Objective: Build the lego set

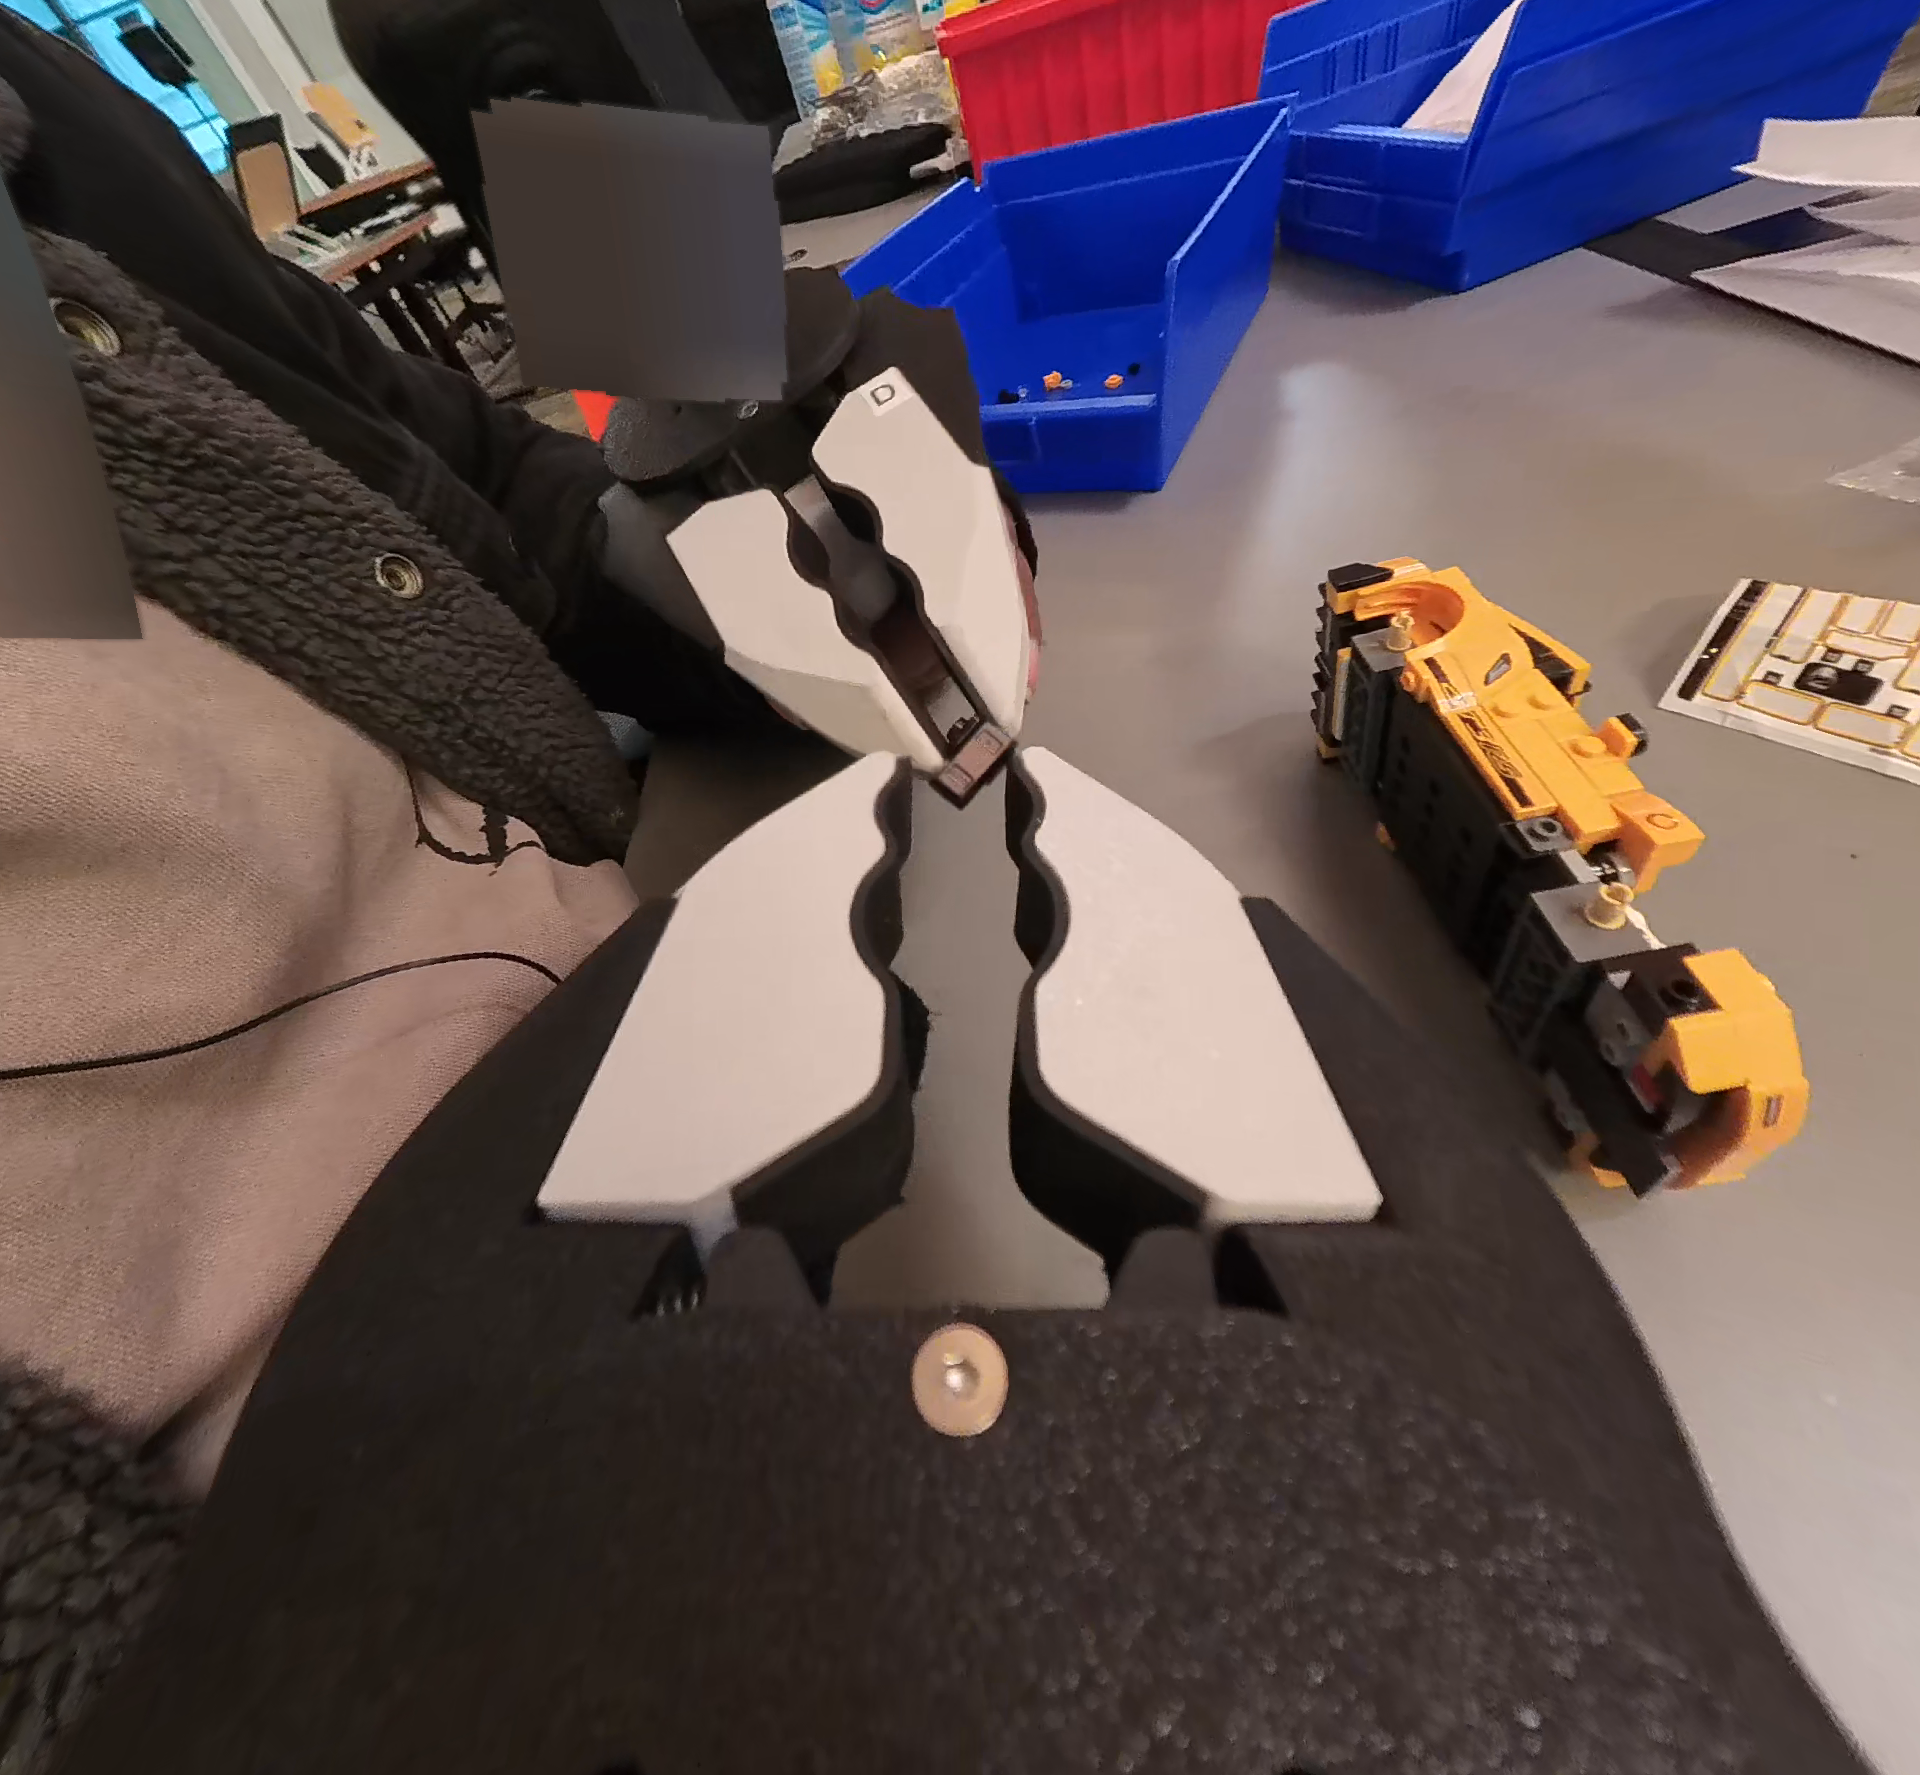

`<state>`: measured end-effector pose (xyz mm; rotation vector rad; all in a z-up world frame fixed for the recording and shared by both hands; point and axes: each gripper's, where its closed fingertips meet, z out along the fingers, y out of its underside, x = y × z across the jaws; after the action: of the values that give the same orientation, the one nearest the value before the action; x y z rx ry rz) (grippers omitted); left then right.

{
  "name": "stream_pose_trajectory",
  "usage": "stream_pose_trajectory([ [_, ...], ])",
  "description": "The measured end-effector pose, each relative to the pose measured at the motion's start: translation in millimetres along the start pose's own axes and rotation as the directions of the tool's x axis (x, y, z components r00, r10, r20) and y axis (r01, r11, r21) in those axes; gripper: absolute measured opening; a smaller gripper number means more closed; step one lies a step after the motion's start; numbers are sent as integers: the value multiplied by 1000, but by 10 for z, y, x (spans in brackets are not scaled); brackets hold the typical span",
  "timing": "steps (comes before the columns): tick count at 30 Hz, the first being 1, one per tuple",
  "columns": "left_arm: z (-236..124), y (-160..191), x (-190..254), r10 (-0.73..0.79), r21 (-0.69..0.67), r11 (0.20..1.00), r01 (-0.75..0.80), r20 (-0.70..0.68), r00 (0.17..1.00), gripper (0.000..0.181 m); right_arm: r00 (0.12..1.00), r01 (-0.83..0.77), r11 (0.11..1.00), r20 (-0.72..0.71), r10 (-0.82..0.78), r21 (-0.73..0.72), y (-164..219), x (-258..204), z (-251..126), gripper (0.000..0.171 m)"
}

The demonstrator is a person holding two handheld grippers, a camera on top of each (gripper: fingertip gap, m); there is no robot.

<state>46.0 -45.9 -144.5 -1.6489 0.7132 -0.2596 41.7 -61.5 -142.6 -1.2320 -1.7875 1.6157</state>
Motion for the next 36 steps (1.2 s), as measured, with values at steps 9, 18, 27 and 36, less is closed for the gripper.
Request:
stream_pose_trajectory([
  [9,-7,-4,78,-1,12,1000,2,-68,998,8,998,34,999,48,-33,-15,45,-59,-13,12],
  [18,-38,-24,206,-49,24,998,54,-186,981,9,988,84,996,135,-79,-27,113,-157,-22,11],
  [27,-31,16,178,129,-22,991,-131,-81,988,8,994,18,998,104,-12,-55,135,-96,9,13],
  [36,-26,43,102,347,-110,934,-340,58,936,8,1000,7,998,21,-6,-64,138,2,41,8],
])
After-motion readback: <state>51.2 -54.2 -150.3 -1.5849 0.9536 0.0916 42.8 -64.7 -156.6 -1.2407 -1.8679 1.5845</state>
